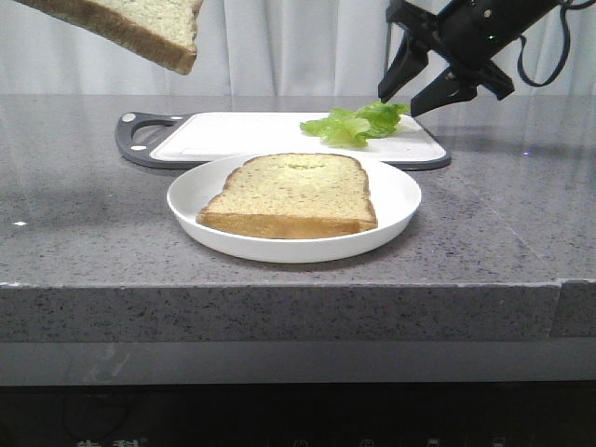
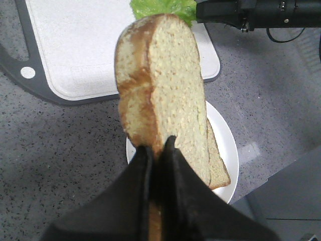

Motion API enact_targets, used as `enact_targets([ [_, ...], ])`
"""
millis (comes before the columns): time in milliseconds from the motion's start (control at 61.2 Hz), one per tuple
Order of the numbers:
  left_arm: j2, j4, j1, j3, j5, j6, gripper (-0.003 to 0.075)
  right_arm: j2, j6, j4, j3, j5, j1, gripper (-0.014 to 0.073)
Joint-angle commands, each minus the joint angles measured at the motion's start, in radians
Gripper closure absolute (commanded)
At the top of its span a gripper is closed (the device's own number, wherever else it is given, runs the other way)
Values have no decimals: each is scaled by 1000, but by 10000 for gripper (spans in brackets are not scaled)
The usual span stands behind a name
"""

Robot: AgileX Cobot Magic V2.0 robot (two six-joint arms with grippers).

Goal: Left arm grabs bread, right arm adds lettuce
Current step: 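Lower the right gripper onto the lettuce leaf and grasp it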

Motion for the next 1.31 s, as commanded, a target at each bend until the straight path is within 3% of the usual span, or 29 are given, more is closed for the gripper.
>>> enact_targets([
  [0, -34, -59, 1, -23, -44, 3, 741, -25, -13, 67, -71, 3, 0, 200],
  [620, -34, -59, 1, -23, -46, 3, 741, 81, -15, 177, -126, -1, 0, 207],
  [898, -34, -59, 1, -23, -46, 3, 741, 81, -28, 189, -126, 2, 0, 456],
  [1208, -34, -59, 1, -23, -46, 3, 741, 59, -28, 195, -146, 31, -1, 658],
  [1290, -34, -59, 1, -23, -46, 3, 741, 31, -28, 195, -146, 52, -1, 659],
])
